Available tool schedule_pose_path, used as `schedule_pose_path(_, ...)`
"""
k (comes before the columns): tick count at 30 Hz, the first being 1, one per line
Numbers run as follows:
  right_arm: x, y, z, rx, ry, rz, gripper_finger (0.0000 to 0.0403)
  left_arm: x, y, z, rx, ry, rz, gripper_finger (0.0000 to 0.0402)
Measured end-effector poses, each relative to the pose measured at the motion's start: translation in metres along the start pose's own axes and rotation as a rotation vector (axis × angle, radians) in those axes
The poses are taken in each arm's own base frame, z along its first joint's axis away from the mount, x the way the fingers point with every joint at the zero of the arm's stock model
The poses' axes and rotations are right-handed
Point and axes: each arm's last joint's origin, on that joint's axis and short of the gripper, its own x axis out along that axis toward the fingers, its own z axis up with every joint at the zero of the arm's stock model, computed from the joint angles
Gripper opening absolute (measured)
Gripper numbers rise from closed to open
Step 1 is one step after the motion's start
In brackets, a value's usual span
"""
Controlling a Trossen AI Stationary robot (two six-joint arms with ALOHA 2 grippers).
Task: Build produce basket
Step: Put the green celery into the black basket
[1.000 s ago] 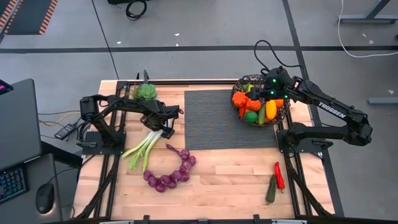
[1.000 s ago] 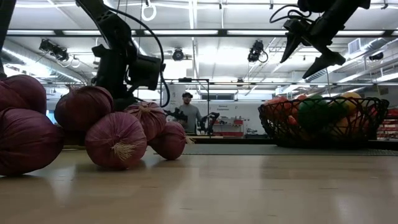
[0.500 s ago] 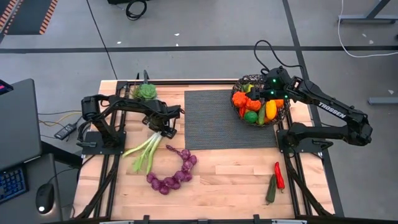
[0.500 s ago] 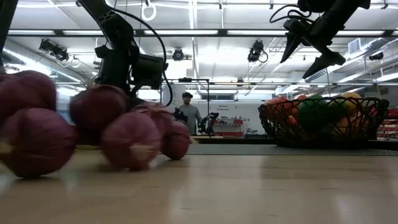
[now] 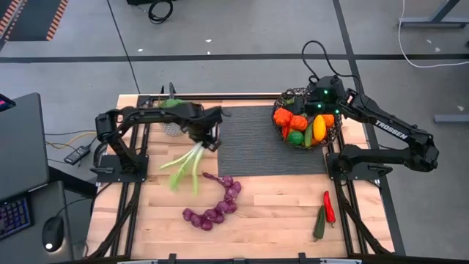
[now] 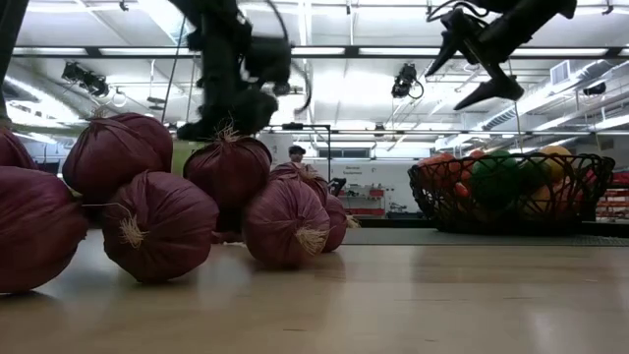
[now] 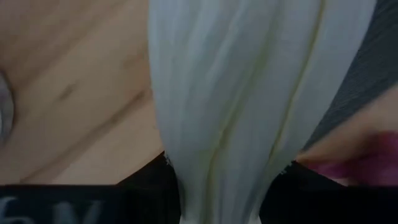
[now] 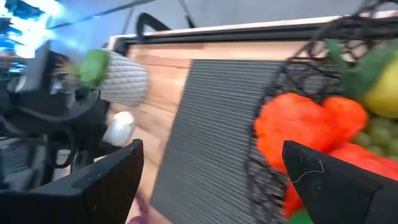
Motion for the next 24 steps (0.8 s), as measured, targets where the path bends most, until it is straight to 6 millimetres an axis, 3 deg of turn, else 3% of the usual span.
schedule_pose_path(5, 0.000, 0.002, -0.001, -0.075, 0.049, 0.058, 0.0375, -0.039, -0.021, 0.023, 0.093, -0.173, -0.107, 0.0152)
schedule_pose_path(11, 0.000, 0.010, -0.005, -0.040, 0.112, 0.151, 0.0373, -0.076, -0.040, 0.040, 0.133, -0.360, -0.226, 0.0153)
schedule_pose_path(18, 0.011, 0.034, -0.010, -0.140, 0.062, 0.268, 0.0378, -0.111, -0.053, 0.051, 0.086, -0.456, -0.411, 0.0155)
schedule_pose_path(24, 0.029, 0.059, -0.010, -0.165, -0.006, 0.407, 0.0378, -0.127, -0.063, 0.055, 0.058, -0.457, -0.613, 0.0155)
